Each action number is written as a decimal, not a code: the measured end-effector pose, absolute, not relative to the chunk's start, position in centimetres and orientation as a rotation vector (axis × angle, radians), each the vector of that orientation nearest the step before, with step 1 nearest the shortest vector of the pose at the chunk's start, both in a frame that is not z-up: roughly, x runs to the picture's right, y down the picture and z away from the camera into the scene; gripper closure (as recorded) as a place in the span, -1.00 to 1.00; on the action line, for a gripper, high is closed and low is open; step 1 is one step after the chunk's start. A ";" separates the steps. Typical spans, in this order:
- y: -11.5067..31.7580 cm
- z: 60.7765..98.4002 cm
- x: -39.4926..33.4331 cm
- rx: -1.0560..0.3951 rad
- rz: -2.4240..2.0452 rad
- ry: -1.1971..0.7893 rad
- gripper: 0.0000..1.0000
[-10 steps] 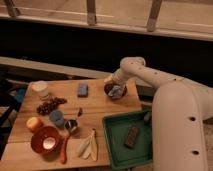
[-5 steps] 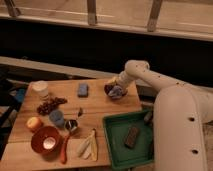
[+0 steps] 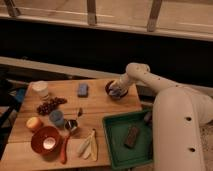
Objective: Place towel in tray
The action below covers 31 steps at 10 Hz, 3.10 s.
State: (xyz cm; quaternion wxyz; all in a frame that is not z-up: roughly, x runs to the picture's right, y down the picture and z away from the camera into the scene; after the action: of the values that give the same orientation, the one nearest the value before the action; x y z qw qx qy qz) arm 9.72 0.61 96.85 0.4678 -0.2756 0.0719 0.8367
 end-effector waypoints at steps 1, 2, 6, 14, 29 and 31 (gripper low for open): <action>0.7 97.0 9.6 -0.681 2.054 0.176 0.38; 0.8 97.1 9.5 -0.683 2.053 0.177 0.53; 0.2 96.2 9.3 -0.671 2.041 0.151 1.00; 1.2 82.9 12.2 -0.681 1.849 0.260 1.00; 17.4 74.0 8.9 -1.271 1.569 0.540 -0.22; 17.2 74.3 8.2 -1.278 1.558 0.526 -0.22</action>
State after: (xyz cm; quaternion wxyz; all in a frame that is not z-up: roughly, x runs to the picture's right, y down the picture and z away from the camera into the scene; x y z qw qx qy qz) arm 8.22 17.16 74.27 0.5050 -0.5296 0.2178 0.6458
